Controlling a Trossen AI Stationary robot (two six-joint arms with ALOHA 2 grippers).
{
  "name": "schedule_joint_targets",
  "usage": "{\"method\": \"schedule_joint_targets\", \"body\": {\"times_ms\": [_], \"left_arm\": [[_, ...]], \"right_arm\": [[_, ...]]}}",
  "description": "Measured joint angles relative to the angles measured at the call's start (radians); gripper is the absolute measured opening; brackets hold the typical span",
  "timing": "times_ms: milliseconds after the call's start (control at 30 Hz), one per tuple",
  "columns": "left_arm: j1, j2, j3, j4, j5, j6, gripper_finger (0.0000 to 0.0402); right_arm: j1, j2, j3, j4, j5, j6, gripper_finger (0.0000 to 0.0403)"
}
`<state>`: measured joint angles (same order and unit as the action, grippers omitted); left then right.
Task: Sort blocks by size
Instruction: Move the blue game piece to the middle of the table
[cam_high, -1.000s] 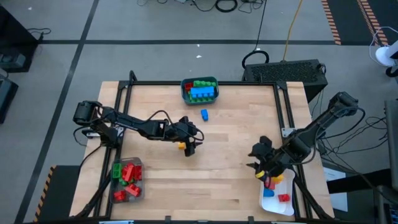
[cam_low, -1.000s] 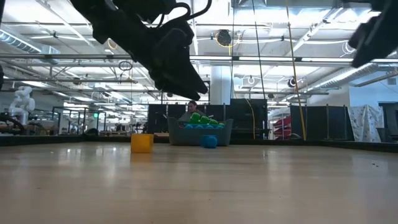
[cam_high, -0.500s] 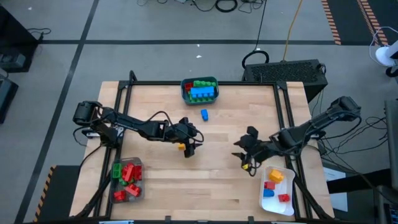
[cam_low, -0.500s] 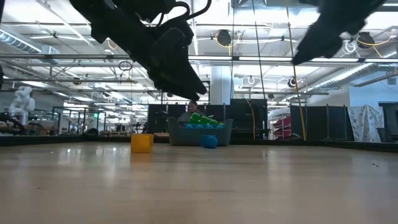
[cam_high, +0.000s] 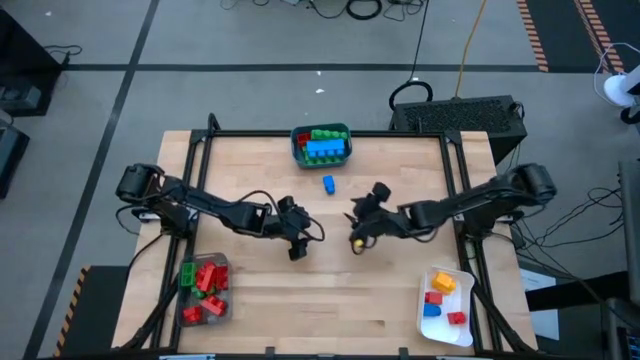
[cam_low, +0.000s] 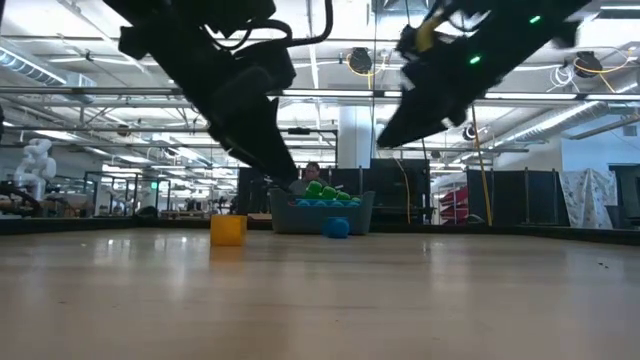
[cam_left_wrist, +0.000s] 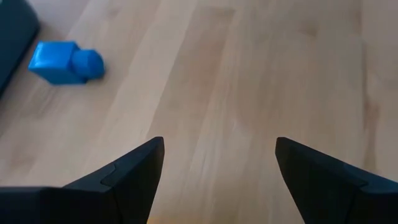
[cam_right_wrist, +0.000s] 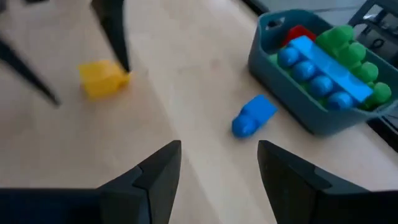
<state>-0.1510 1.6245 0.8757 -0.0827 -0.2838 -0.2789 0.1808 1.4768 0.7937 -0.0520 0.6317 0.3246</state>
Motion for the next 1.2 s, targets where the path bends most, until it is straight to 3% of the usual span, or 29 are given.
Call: {"method": "schedule_joint_targets", "body": {"times_ms": [233, 433, 833, 1067, 1200], "left_arm": [[-0.019, 0.000, 0.000, -0.074, -0.071, -0.038, 0.0311], [-0.020, 0.000, -0.031, -0.103, -0.104, -0.031, 0.0311], [0.001, 0.000, -0.136, -0.080, -0.122, -0.083, 0.0311], [0.001, 0.000, -0.146, -0.059, -0.125, -0.083, 0.0311], [0.000, 0.000, -0.146, -0.058, -0.126, -0.082, 0.0311]], "right_arm": [[-0.114, 0.147, 0.000, 0.294, -0.020, -0.002, 0.0199], [-0.191, 0.280, 0.000, 0.501, -0.158, 0.041, 0.0199], [-0.292, 0.459, 0.097, 0.513, -0.187, -0.002, 0.0199], [-0.313, 0.553, 0.223, 0.404, -0.083, 0.011, 0.0199], [-0.315, 0.582, 0.276, 0.351, -0.074, 0.030, 0.0199]]}}
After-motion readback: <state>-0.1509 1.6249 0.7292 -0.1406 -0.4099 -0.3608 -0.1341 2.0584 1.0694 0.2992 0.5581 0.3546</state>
